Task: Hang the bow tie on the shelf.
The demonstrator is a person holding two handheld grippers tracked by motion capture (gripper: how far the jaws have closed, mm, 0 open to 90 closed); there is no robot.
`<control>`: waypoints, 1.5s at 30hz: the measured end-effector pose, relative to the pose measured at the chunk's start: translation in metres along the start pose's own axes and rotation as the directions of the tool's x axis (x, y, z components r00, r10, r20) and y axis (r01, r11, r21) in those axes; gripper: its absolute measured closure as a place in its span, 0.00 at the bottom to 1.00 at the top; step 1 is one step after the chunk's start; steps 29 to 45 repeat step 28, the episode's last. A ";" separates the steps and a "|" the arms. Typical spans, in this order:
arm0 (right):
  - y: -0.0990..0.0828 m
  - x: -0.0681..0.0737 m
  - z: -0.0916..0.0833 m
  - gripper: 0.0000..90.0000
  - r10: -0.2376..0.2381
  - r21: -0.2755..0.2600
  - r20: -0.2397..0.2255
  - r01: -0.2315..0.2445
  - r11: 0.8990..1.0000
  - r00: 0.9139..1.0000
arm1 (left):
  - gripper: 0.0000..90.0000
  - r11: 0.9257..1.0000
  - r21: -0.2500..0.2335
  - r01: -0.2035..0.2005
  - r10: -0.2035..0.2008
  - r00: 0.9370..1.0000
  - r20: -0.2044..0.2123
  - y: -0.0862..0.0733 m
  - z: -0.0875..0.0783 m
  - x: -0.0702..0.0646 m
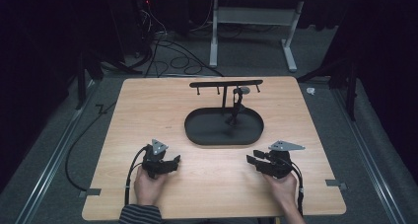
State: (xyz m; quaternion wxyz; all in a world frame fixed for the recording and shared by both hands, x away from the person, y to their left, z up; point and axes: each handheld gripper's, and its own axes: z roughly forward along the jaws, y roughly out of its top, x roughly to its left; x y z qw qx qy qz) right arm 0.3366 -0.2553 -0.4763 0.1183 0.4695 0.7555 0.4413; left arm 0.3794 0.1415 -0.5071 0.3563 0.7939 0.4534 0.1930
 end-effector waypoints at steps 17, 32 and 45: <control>-0.013 0.006 0.025 0.61 -0.117 0.100 0.132 0.105 0.990 0.984 | 0.29 1.000 0.000 0.000 0.000 1.000 0.000 0.000 0.000 0.000; -0.015 0.014 0.030 0.53 -0.194 0.120 0.154 0.177 0.977 0.969 | 0.29 1.000 0.000 0.000 0.000 1.000 0.001 0.000 0.000 0.000; -0.015 0.014 0.030 0.53 -0.194 0.120 0.154 0.177 0.977 0.969 | 0.29 1.000 0.000 0.000 0.000 1.000 0.001 0.000 0.000 0.000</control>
